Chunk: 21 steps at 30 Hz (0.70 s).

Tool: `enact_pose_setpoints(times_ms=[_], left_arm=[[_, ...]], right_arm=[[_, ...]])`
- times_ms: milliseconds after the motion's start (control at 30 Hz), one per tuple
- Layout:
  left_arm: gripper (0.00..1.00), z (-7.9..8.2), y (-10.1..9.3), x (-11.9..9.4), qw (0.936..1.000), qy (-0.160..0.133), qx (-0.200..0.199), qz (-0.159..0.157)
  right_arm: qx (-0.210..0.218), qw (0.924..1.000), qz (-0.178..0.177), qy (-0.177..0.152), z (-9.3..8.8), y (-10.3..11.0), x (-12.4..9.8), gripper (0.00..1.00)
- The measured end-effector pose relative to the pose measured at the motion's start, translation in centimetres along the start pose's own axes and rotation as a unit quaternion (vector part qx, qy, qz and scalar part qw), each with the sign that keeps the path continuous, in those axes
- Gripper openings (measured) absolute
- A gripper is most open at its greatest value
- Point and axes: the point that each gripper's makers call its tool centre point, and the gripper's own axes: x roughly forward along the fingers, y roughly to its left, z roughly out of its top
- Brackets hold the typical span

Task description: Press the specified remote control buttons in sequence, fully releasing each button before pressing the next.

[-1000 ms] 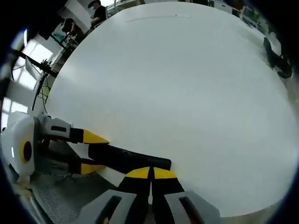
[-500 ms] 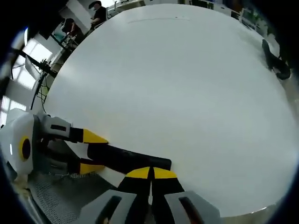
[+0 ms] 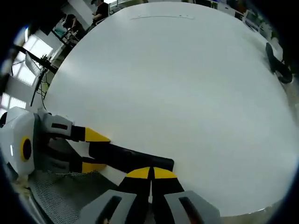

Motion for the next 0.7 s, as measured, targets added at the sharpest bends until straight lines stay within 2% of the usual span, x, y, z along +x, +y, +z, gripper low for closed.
enact_pose_setpoints(times_ms=[100,267,367,700], left_arm=[[0.24,0.02,0.0,-0.01,1.0,-0.001,0.0,0.0],[0.24,0.04,0.0,-0.01,1.0,-0.001,-0.001,0.0],[0.24,0.02,0.01,-0.04,1.0,-0.005,-0.005,0.001],[0.24,0.02,0.03,-0.03,0.9999,-0.01,-0.007,0.0]], right_arm=[[0.009,0.9998,0.016,0.0,0.07,0.38,0.07,0.0],[-0.007,0.9999,0.0,0.007,-0.15,0.12,0.55,0.0],[-0.007,0.9999,0.003,0.008,-0.05,0.12,0.5,0.0],[0.021,0.9993,0.022,0.021,0.01,0.08,0.5,0.0]])
